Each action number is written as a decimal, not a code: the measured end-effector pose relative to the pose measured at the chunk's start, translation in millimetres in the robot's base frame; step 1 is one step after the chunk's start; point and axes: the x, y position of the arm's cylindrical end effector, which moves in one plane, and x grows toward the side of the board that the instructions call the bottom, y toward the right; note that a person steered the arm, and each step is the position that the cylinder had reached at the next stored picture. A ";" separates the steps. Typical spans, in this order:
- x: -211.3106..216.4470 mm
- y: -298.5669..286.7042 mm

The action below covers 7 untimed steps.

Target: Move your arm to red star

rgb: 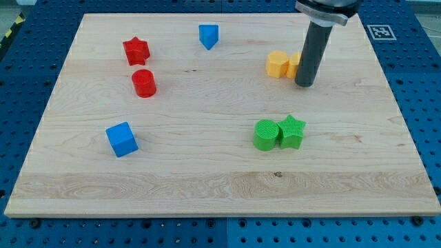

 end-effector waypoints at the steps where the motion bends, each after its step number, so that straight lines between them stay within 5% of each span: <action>1: 9.6 0.0; 7: -1.9 -114.1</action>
